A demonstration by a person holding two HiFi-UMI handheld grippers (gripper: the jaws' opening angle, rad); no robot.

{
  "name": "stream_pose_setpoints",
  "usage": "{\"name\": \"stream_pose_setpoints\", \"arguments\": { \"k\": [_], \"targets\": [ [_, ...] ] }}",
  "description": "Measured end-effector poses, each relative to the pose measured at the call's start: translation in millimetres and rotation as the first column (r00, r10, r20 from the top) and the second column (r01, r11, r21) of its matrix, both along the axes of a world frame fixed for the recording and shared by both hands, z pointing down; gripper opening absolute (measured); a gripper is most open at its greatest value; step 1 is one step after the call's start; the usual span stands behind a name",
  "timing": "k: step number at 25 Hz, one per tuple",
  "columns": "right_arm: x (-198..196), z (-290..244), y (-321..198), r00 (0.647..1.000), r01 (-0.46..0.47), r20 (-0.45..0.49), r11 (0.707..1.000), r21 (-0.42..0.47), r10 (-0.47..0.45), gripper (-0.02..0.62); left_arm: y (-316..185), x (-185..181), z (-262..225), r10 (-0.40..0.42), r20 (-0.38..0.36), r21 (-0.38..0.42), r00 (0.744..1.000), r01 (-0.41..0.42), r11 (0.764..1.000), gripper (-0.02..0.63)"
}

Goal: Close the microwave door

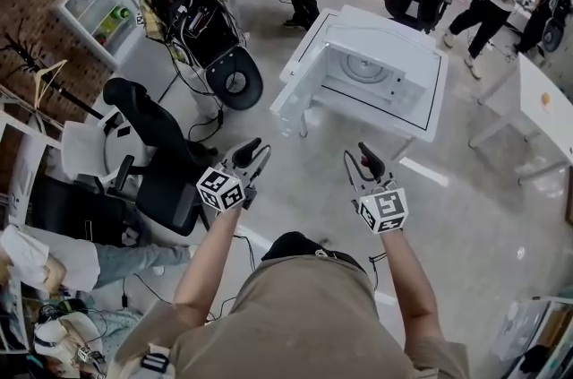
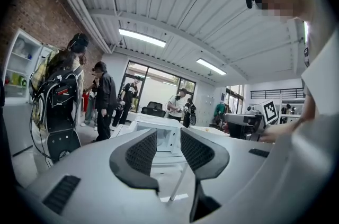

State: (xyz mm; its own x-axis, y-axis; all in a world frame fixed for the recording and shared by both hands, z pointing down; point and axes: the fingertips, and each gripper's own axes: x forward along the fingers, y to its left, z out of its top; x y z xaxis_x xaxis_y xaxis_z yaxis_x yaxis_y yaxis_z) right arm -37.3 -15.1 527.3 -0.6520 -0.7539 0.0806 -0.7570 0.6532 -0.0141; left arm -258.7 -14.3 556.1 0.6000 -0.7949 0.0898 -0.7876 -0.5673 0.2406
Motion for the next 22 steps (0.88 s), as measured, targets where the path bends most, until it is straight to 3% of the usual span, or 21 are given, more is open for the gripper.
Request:
{"name": "stream_pose_setpoints", "arguments": {
  "k": [8, 13, 17, 22],
  "targets": [
    [-11.1, -2.4, -28.4, 1.000, 0.004, -0.007, 1.000, -0.021, -0.005, 0.141, -32.9, -13.4, -0.1, -0.017, 0.019, 0.000, 1.000, 0.017, 1.000, 0.127],
    [-27.6, -4.3, -53.0, 1.000, -0.006, -0.016, 1.000, -0.013, 0.006, 0.141, -68.6, -24.9, 18.5, 0.049, 0.079, 0.008, 0.996, -0.050, 0.999, 0.161],
    [-46.3, 1.0, -72.2, 0.999, -0.036, -0.014, 0.999, -0.025, 0.036, 0.141, -98.6, -36.0, 54.3, 0.125, 0.105, -0.041, 0.987, -0.121, 0.992, 0.184],
    [-61.4, 13.5, -95.6, 0.997, -0.074, -0.029, 0.996, -0.039, 0.073, 0.141, -136.8, -43.0, 107.8, 0.202, 0.079, -0.140, 0.976, -0.189, 0.972, 0.204]
  ]
}}
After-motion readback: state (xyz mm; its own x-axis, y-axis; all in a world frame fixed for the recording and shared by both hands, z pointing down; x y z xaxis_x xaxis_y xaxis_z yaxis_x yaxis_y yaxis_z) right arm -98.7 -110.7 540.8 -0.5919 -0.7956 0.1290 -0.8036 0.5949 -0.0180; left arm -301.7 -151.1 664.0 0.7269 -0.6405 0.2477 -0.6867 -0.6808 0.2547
